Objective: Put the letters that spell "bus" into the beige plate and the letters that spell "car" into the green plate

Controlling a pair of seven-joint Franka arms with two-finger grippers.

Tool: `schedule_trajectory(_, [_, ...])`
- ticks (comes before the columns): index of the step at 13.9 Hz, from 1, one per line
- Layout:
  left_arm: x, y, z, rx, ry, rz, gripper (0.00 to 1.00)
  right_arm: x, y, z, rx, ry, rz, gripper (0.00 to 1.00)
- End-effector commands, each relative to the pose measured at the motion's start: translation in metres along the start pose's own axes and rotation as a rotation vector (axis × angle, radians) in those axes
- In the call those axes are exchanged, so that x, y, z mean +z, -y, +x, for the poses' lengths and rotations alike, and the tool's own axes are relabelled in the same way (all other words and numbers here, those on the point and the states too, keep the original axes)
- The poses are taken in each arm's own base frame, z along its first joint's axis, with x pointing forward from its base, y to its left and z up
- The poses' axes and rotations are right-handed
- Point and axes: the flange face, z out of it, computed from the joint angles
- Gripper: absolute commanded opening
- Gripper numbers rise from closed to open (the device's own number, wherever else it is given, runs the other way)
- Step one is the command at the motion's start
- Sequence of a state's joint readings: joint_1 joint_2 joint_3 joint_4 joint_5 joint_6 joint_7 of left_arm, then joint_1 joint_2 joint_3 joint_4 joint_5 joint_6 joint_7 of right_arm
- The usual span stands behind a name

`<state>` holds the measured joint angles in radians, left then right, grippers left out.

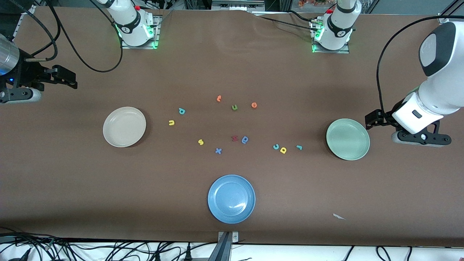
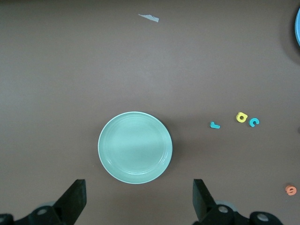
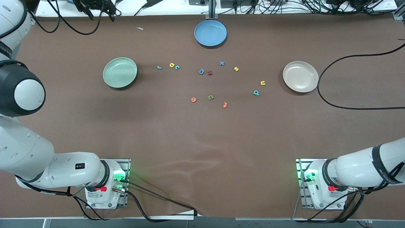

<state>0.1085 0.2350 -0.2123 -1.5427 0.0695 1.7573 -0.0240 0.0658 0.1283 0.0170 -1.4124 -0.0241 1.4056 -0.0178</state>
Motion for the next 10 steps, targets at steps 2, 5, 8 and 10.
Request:
schedule_trajectory(2, [-0.008,-0.001,0.003,-0.001,-0.013,-0.033,1.00,-0.006,-0.001,0.001,0.010,-0.011,0.018,1.00])
schedule_trajectory(5, [-0.007,-0.001,0.004,-0.004,-0.012,-0.033,1.00,-0.006,-0.001,0.001,0.010,-0.011,0.018,1.00])
schedule_trajectory(8, [-0.006,-0.002,0.004,-0.007,-0.010,-0.033,1.00,-0.006,-0.001,0.001,0.010,-0.011,0.018,1.00])
schedule_trajectory(10, [-0.005,-0.012,0.004,0.007,-0.009,-0.033,1.00,-0.006,0.000,0.001,0.009,-0.011,0.018,1.00])
